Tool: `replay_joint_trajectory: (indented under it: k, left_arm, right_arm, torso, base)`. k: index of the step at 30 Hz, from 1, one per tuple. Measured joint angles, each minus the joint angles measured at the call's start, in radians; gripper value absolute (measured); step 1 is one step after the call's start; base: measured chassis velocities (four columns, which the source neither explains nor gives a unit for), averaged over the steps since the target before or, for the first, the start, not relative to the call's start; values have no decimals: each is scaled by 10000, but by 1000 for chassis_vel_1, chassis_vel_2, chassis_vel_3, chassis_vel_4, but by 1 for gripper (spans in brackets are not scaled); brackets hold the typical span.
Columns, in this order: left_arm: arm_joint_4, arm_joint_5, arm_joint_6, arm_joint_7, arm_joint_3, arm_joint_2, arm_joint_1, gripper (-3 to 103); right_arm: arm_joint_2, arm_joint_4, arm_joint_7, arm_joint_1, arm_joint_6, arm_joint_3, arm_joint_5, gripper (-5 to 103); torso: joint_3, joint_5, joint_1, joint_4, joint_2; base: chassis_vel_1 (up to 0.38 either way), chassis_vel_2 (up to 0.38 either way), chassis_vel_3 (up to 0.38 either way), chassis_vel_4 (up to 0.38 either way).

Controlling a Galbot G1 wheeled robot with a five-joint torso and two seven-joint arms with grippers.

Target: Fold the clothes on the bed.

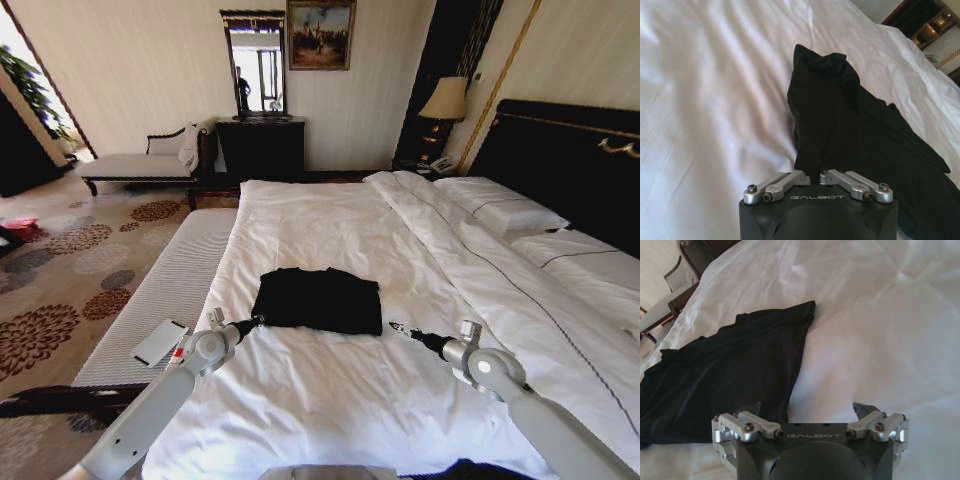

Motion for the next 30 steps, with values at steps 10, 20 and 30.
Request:
replay_joint_trajectory:
  k: [10,20,30]
  left_arm:
    - [-155,45,-35,-44,11,35,21,2]
    - [-228,77,-44,-74,84,114,8,2]
    - [-169,159,-59,-92,144,2,-39,2]
  right_arm:
    - [31,145,19,671,-88,-979,313,101]
    - [314,-728,-9,1556,-96,-2006,117,98]
    - [437,-953,-124,1679,-29,-2114,31,68]
  torso:
    - [0,1,0,2,0]
    - [0,1,0,2,0]
    - [0,1,0,2,0]
  base:
    - [0,0,0,0]
    - [0,0,0,0]
    - [0,0,0,0]
